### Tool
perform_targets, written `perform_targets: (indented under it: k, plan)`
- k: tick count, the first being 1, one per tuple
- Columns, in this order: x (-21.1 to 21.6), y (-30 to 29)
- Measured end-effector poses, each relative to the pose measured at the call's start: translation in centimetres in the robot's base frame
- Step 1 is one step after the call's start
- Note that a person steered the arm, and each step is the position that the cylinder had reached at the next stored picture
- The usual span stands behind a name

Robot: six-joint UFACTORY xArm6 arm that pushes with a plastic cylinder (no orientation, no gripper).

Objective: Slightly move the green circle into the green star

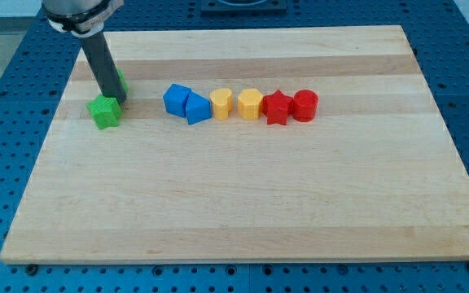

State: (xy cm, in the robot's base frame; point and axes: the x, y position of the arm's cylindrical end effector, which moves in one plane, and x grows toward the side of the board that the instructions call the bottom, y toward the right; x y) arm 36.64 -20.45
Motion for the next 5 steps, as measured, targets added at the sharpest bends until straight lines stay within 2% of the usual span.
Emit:
perform_targets:
  k: [1, 2, 3, 5]
  plan:
    - [-1.7, 4.9]
    - [-4.1, 7.3]
    - [-6.0, 5.0]
    - [-3.2, 1.7]
